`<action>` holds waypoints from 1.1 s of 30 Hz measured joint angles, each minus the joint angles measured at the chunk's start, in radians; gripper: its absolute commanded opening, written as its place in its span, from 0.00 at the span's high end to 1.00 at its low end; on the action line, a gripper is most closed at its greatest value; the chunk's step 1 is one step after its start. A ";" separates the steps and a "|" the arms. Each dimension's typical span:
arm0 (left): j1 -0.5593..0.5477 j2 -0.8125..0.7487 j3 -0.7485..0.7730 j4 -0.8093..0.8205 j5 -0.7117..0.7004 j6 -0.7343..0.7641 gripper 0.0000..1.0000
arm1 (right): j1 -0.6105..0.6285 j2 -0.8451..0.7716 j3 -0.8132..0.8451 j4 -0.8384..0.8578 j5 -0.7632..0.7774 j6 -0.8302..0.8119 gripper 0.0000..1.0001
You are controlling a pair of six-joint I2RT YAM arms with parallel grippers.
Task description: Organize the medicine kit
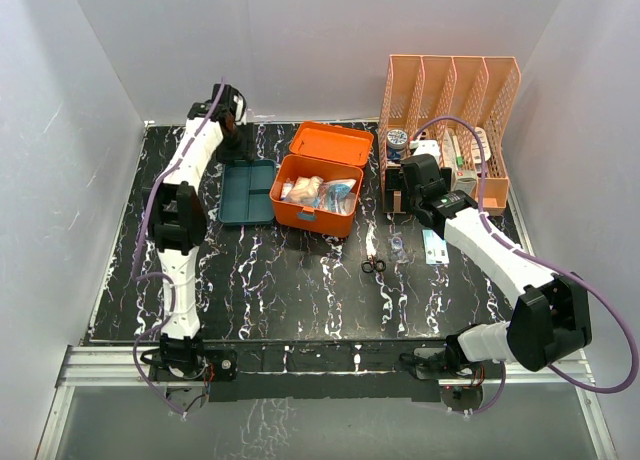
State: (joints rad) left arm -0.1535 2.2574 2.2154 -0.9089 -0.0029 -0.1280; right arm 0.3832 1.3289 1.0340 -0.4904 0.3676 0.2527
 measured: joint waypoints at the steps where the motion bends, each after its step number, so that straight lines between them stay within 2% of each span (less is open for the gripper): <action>1: -0.003 0.019 -0.003 -0.003 0.005 -0.004 0.50 | 0.000 0.000 0.000 0.000 0.000 0.000 0.02; 15: 0.001 0.153 -0.013 -0.027 0.029 -0.022 0.53 | 0.000 -0.085 -0.011 0.002 0.000 -0.002 0.02; 23: 0.001 0.160 -0.021 -0.035 0.030 -0.022 0.71 | 0.000 -0.101 -0.011 0.001 0.005 -0.015 0.02; 33: 0.001 0.179 -0.050 -0.038 0.036 -0.020 0.74 | 0.000 -0.103 -0.016 0.000 0.013 -0.015 0.02</action>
State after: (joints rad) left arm -0.1528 2.4363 2.1651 -0.9470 0.0334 -0.1482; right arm 0.3828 1.2259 1.0176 -0.4908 0.3801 0.2375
